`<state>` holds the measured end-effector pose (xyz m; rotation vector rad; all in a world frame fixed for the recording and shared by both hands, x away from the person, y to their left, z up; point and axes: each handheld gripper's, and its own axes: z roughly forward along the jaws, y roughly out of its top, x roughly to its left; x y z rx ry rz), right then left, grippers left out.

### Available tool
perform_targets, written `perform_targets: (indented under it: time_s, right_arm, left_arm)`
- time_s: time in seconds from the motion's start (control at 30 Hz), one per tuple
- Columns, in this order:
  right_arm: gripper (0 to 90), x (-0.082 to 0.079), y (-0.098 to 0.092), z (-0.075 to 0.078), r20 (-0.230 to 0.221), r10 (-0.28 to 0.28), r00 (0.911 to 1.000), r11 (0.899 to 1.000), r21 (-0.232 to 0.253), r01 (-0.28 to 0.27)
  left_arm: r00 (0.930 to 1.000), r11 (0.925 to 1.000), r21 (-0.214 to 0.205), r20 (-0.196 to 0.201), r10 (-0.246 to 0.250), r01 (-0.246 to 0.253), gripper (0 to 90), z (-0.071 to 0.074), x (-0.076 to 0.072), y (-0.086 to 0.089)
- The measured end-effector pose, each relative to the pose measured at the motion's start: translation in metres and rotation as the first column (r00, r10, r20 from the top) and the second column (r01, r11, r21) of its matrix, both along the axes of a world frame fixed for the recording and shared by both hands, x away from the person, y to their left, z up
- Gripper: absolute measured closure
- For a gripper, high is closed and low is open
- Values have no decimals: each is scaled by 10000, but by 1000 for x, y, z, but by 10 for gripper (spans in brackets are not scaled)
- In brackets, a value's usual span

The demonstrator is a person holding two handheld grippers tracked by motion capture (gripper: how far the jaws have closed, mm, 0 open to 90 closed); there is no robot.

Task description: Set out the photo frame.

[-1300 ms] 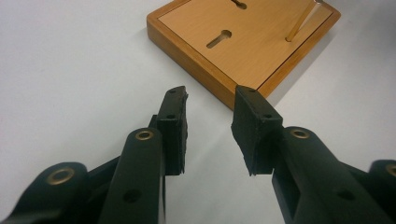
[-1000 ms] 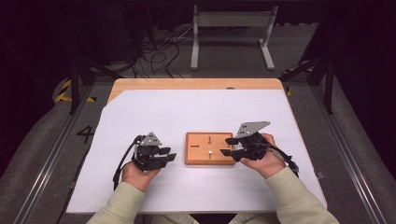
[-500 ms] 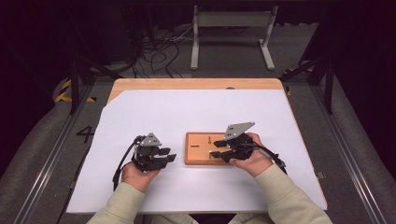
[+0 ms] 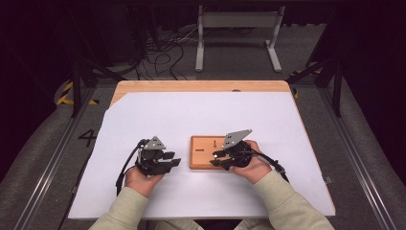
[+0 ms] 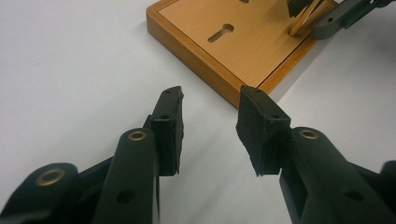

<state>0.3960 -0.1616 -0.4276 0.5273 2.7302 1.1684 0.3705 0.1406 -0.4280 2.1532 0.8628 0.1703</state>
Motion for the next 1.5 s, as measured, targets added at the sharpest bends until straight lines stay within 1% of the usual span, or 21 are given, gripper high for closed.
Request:
perform_targets:
  time_s: [0.1, 0.23, 0.3, 0.37, 0.43, 0.53, 0.57, 0.6, 0.77, 0.9, 1.0, 1.07, 1.17, 1.2, 1.23, 1.27, 1.3, 1.33, 1.43, 1.47, 1.5]
  right_arm:
    - [663, 1, 1, -2, 92, 37, 10000, 10000, -85, -36]
    - [678, 1, 1, -2, 221, 88, 9997, 9999, -76, -87]
    - [704, 1, 2, -2, 362, 189, 9992, 9997, -179, -182]
    - [717, 0, 2, -2, 392, 218, 9990, 9996, -194, -210]
    - [761, 0, 3, -2, 584, 330, 9977, 9991, -289, -313]
    - [832, -2, 5, -1, 1045, 601, 9927, 9968, -579, -542]
    - [834, -2, 5, -1, 1224, 657, 9903, 9959, -696, -575]
    - [835, -3, 5, -1, 1219, 669, 9903, 9957, -724, -584]
    - [831, -5, 7, 0, 1609, 937, 9825, 9916, -1036, -776]
    - [822, -9, 8, -1, 1993, 1084, 9739, 9881, -1291, -835]
    - [823, -14, 9, -1, 2371, 1233, 9636, 9846, -1504, -890]
    - [827, -18, 10, -2, 2707, 1387, 9526, 9808, -1710, -942]
    - [840, -24, 10, -2, 3081, 1583, 9381, 9766, -1886, -1029]
    - [840, -26, 10, -3, 3213, 1665, 9322, 9748, -1962, -1065]
    - [841, -29, 10, -3, 3403, 1769, 9235, 9719, -2085, -1093]
    - [842, -30, 11, -3, 3502, 1797, 9193, 9706, -2152, -1077]
    - [842, -32, 11, -3, 3640, 1883, 9122, 9681, -2251, -1101]
    - [843, -34, 11, -3, 3723, 1916, 9081, 9665, -2326, -1086]
    - [844, -40, 12, -5, 4210, 2078, 8829, 9608, -2573, -1034]
    - [844, -40, 12, -5, 4210, 2078, 8829, 9608, -2573, -1034]
    - [844, -42, 13, -6, 4310, 2126, 8769, 9596, -2614, -1042]
  left_arm:
    - [10000, 10000, -40, -71, -1, 1, 604, 0, 0, 0]
    - [10000, 10000, -56, -84, 10, -11, 598, -1, 0, -1]
    - [10000, 10000, -80, -95, 23, -24, 597, -1, 0, -1]
    - [9999, 10000, -83, -102, 21, -22, 596, -1, 0, -1]
    - [9999, 10000, -87, -103, 25, -26, 596, -1, 0, -1]
    - [10000, 10000, -52, -70, 21, -21, 594, -1, 0, 0]
    - [10000, 10000, -52, -71, 18, -18, 595, -1, 1, 0]
    - [10000, 10000, -73, -90, 32, -33, 594, -1, 1, 0]
    - [9999, 10000, -90, -94, 41, -42, 590, -1, 1, -1]
    - [9998, 9999, -146, -166, 73, -75, 582, -1, 0, -1]
    - [9999, 9999, -133, -145, 40, -42, 577, 0, 1, 0]
    - [9999, 9998, -167, -154, 78, -81, 575, 0, 1, -1]
    - [9999, 9999, -158, -135, 47, -49, 575, 1, 1, -1]
    - [9999, 9999, -158, -134, 34, -36, 575, 1, 1, -1]
    - [9999, 9999, -158, -132, 26, -28, 575, 1, 1, -2]
    - [9999, 9998, -182, -145, 29, -32, 575, 1, 1, -2]
    - [9999, 9998, -188, -138, 25, -28, 574, 1, 1, -2]
    - [9998, 9997, -236, -167, 54, -58, 574, 1, 1, -3]
    - [9999, 9997, -245, -131, 31, -34, 571, 2, 1, -3]
    - [9999, 9997, -257, -128, 2, -5, 571, 2, 1, -3]
    - [9999, 9997, -248, -94, -53, 51, 568, 3, 2, -3]
